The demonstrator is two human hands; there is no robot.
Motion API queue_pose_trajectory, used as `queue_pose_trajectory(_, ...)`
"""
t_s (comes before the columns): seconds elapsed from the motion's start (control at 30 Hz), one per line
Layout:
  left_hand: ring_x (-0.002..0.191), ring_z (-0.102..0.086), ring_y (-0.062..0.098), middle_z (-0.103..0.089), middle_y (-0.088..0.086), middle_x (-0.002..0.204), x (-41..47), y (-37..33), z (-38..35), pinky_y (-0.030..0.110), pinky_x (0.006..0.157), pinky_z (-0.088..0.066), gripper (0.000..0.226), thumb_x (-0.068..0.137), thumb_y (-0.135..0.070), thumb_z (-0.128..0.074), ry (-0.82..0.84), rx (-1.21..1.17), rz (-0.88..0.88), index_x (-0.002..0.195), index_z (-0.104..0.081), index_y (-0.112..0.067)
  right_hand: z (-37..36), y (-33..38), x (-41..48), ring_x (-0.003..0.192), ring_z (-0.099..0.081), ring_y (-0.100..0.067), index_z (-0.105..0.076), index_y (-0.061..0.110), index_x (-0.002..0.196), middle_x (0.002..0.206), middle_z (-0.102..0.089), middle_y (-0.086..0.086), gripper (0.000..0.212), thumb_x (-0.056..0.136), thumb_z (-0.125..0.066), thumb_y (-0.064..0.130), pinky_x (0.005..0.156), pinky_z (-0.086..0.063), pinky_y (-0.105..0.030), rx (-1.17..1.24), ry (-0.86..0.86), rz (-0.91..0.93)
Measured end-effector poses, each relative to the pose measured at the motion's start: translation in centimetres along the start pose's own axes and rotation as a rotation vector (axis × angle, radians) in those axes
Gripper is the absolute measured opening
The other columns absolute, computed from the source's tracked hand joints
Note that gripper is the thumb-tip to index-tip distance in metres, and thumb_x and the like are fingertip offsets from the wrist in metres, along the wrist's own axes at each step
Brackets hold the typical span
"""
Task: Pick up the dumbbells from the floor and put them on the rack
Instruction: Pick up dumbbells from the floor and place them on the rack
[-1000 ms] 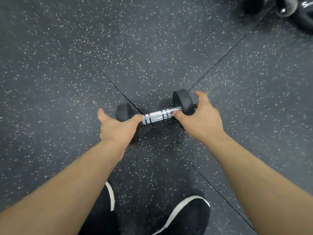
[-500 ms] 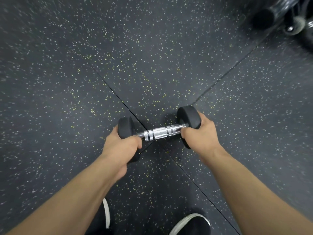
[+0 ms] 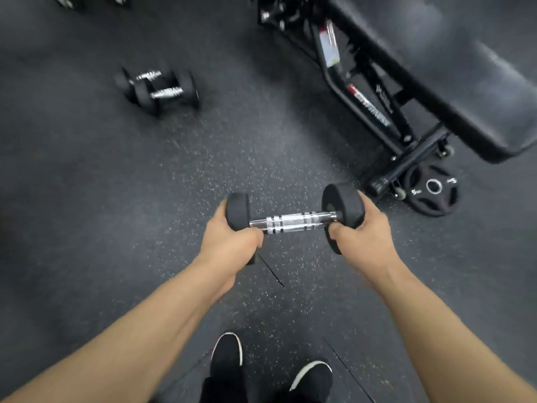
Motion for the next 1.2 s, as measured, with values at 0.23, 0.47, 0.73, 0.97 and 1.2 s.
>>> queue_pose_trajectory(0.23,0.07,-0.051,0.011,-0.058,-0.008,0.08,-19.3,-32.4,11.0,0.015,0.051,-0.044,0.049,0.077,0.008,-0.064,-0.006,-0.083,-0.42,0.111,-0.058,-0.027,12.5,35.7,-13.3,0.078,-0.064,-0.004,-0.064,0.025,0.13,0.1,-0.072,0.01,0.057,0.075,-0.069,0.009,0.075,-0.054,-0.028,0.049,-0.201,0.413)
queue_pose_trajectory(0.47,0.061,-0.052,0.007,-0.061,-0.009,0.08,-33.7,-53.2,21.8,0.013,0.04,-0.041,0.065,0.077,0.005,-0.064,-0.142,-0.132,-0.825,0.133,-0.057,-0.027,18.9,58.6,-24.8,0.094,-0.064,-0.009,-0.058,0.025,0.136,0.118,-0.07,0.004,0.059,0.081,-0.065,0.004,0.081,-0.054,-0.029,0.218,-0.339,0.802)
queue_pose_trajectory(0.73,0.052,-0.05,0.0,-0.066,-0.01,0.082,-38.6,-62.8,27.2,0.016,0.049,-0.045,0.084,0.078,0.008,-0.062,-0.271,-0.225,-1.143,0.148,-0.045,-0.036,20.7,70.3,-26.7,0.061,-0.058,0.007,-0.058,0.019,0.141,0.094,-0.067,0.009,0.06,0.085,-0.064,-0.003,0.052,-0.042,-0.008,0.393,-0.376,1.098)
queue_pose_trajectory(0.97,0.062,-0.056,-0.002,-0.069,-0.008,0.093,-37.1,-66.7,32.3,0.015,0.058,-0.048,0.086,0.078,0.012,-0.059,-0.438,-0.334,-1.245,0.149,-0.045,-0.034,16.6,80.2,-23.0,0.076,-0.06,0.013,-0.06,0.019,0.141,0.11,-0.071,0.005,0.064,0.081,-0.065,-0.002,0.066,-0.043,-0.004,0.451,-0.252,1.267)
queue_pose_trajectory(1.2,0.061,-0.056,-0.003,-0.069,-0.005,0.109,-33.4,-68.5,42.5,0.014,0.057,-0.049,0.089,0.08,0.008,-0.063,-0.628,-0.355,-1.23,0.154,-0.039,-0.035,6.0,89.0,-20.5,0.067,-0.057,0.004,-0.063,0.019,0.136,0.092,-0.065,0.01,0.057,0.083,-0.066,-0.002,0.062,-0.045,-0.012,0.49,-0.052,1.343)
Point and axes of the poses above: each hand's wrist, its own x-axis towards the middle knuckle, its own z-axis out of the back of the hand, y = z × x, the point moved 9 cm from there along x, towards the middle knuckle
